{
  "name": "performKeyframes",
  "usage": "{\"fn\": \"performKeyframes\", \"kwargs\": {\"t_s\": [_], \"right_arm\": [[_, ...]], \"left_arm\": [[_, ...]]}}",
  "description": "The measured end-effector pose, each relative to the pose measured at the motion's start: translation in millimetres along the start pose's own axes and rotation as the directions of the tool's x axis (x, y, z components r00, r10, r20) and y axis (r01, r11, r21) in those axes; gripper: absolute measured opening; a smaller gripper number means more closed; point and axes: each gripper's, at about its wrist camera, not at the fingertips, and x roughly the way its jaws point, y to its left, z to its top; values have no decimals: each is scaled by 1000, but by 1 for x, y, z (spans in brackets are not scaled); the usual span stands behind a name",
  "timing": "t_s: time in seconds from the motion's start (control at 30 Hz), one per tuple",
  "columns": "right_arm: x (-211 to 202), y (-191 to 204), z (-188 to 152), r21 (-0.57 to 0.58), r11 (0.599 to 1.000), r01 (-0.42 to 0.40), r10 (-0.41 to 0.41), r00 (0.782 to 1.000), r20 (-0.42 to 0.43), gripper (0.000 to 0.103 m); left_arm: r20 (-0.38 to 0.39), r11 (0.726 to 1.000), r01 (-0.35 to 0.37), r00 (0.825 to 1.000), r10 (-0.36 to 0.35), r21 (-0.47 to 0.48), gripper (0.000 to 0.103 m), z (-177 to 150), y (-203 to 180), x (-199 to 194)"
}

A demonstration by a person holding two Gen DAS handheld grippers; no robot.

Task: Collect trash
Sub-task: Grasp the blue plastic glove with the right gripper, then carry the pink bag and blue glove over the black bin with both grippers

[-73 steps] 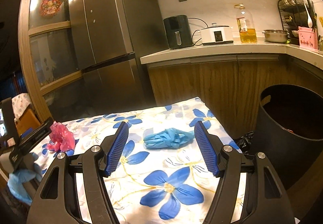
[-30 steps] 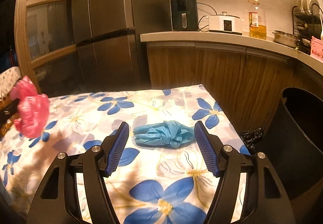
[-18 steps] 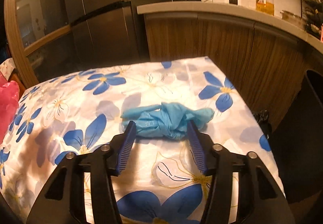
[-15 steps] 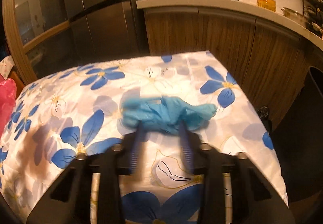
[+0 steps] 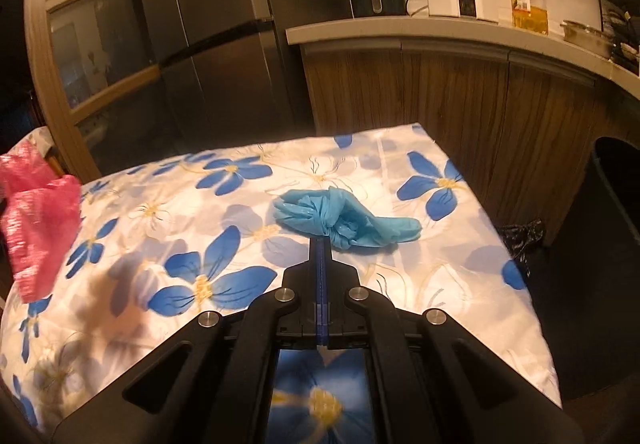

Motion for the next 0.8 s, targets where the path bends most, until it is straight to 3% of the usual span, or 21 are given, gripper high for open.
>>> {"fn": "performKeyframes", "kwargs": {"t_s": [0.4, 0.43, 0.5, 0.53, 0.8], "right_arm": [[-53, -15, 0, -4, 1000, -9, 9, 996, 84, 1], [-52, -15, 0, -4, 1000, -7, 7, 997, 80, 7], [-47, -15, 0, -1, 1000, 4, -4, 997, 77, 51], [-46, -16, -1, 5, 1000, 0, 0, 997, 83, 56], [-5, -12, 10, -7, 1000, 25, -25, 999, 43, 56]], "left_arm": [[12, 1000, 17, 1000, -17, 14, 1, -3, -18, -24], [14, 1000, 17, 1000, -18, 16, 1, -4, -19, -25], [15, 1000, 17, 1000, -18, 18, 1, -5, -20, -27], [14, 1000, 18, 1000, -18, 17, 1, -6, -20, -27], [18, 1000, 10, 1000, -10, 7, 1, -3, -13, -20]]}}
